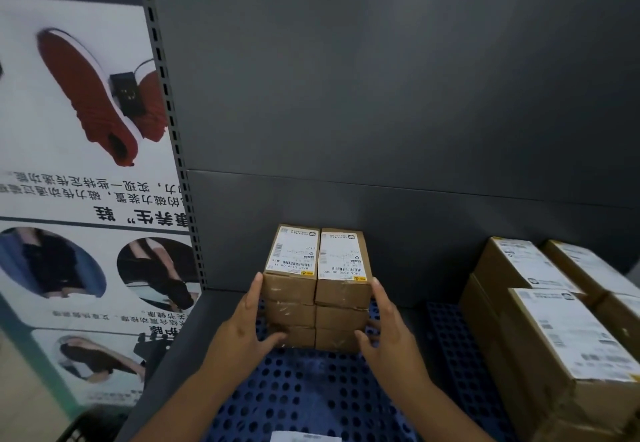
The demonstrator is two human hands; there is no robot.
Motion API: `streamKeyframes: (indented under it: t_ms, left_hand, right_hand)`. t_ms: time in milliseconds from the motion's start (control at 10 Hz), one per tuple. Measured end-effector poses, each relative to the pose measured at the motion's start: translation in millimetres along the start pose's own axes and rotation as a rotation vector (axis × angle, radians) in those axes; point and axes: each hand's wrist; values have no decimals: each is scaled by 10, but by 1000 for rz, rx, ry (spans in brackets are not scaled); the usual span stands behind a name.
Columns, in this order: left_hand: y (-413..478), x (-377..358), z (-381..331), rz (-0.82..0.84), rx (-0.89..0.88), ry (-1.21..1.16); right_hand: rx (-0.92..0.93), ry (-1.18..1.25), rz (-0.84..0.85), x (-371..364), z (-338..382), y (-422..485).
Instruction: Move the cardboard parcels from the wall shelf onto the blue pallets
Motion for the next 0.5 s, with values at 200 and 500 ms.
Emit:
streamKeyframes:
  t_ms: [200, 500]
  left_hand:
    - [-53, 175, -82, -79, -43, 38]
    - [-184, 414, -485, -234, -134, 295]
  right_hand:
    - [70, -24, 11, 144, 37, -46]
    - [167, -142, -64, 572, 113, -243]
Point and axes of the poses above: each hand's wrist, its own y-axis towards the middle knuckle, its own x-axis out of the back of the hand, z = x × y, and after that the axes turned 9 degrees about y, right-handed
